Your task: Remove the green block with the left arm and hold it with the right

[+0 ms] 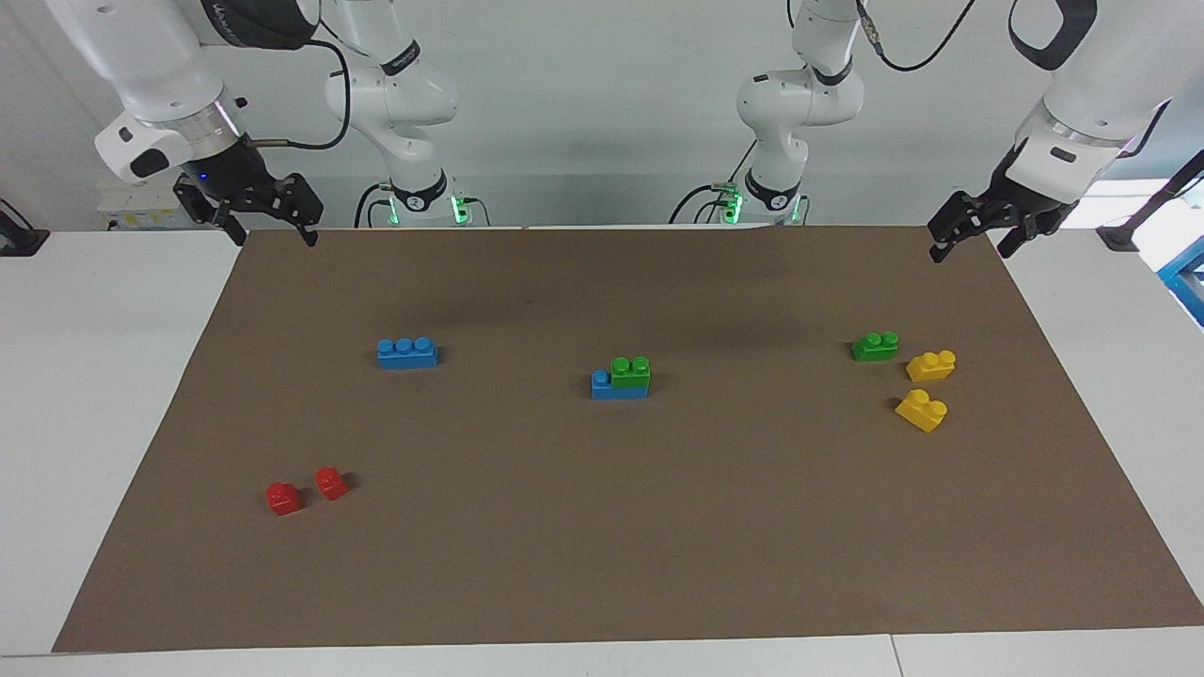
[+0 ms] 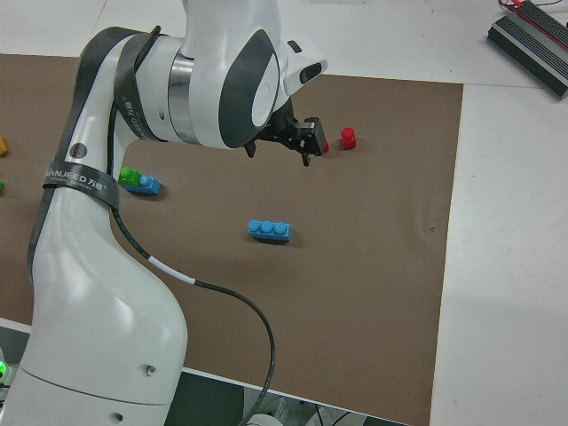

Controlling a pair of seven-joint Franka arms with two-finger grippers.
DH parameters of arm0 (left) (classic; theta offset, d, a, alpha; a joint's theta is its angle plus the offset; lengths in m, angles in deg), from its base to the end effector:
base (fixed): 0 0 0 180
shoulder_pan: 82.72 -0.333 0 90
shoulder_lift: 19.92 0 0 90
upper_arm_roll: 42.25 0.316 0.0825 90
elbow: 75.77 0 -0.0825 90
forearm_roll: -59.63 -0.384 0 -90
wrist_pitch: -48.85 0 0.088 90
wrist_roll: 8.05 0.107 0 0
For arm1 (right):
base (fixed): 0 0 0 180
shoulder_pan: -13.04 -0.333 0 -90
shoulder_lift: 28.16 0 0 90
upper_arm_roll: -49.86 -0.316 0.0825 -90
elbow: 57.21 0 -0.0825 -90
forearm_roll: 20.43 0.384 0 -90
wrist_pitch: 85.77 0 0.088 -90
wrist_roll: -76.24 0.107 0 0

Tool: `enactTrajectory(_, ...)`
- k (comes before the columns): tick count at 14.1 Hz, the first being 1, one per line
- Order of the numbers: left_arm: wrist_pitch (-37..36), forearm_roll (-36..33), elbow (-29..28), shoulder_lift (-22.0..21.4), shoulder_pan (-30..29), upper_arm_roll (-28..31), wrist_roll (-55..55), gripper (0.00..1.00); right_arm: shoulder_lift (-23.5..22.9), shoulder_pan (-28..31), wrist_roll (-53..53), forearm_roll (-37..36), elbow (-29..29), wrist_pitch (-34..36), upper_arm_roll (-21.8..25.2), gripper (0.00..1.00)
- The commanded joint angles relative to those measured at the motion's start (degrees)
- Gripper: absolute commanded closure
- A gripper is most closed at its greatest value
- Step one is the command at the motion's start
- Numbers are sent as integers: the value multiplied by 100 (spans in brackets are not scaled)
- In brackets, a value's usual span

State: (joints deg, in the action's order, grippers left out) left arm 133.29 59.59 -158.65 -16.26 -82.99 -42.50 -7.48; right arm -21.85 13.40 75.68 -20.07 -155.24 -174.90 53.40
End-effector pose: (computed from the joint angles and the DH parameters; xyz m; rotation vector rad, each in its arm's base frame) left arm 0.5648 0.0004 0.6385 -3.1408 0.0150 0.0576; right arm 0.5154 -0.0362 0.6161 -3.1247 0.0904 0.0701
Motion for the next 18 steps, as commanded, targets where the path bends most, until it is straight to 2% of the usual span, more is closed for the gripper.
enactTrajectory(1, 143, 48, -202, -155, -27, 8, -57, 0, 151, 25, -102, -141, -182, -113, -37, 0)
enactTrajectory(12, 187, 39, -255, -286, 9, 8, -48, 0, 151, 60, -111, -141, -173, -95, -19, 0)
enactTrajectory(18, 179, 40, -290, -366, 52, 8, -66, 0, 134, 376, -163, -98, -138, -175, -10, 0)
